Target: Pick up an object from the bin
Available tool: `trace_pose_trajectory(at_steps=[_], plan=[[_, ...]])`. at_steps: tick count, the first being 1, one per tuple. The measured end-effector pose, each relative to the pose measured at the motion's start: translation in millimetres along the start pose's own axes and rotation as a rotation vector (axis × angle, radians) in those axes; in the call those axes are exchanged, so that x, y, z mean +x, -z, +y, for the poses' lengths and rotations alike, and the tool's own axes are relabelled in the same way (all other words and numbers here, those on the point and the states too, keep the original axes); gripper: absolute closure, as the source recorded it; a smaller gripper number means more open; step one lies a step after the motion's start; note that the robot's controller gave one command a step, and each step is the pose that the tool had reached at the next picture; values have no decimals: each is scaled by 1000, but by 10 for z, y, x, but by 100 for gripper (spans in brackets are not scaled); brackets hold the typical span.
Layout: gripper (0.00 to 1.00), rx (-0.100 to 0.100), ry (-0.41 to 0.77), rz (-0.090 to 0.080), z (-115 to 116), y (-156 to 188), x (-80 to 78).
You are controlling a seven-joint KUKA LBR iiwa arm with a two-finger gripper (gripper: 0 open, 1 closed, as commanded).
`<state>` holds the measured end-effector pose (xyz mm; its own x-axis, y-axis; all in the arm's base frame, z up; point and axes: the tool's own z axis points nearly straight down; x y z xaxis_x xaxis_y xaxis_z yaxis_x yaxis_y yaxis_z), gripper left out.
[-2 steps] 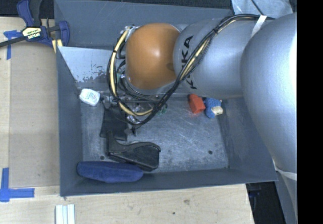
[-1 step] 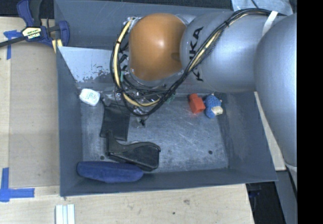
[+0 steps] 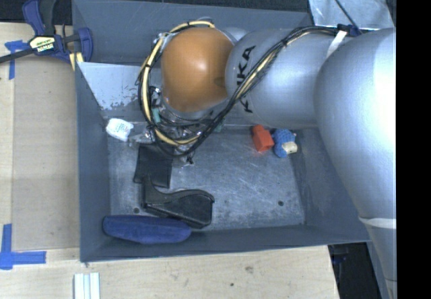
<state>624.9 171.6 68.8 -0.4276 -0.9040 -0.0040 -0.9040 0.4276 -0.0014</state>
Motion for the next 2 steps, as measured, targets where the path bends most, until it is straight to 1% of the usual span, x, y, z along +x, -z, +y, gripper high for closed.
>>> trace_pose_trajectory(at_steps=[1,2], plan=[[100,1,-3,-3,-10,30,-11],[100,7,21,-5,172,1432,67]])
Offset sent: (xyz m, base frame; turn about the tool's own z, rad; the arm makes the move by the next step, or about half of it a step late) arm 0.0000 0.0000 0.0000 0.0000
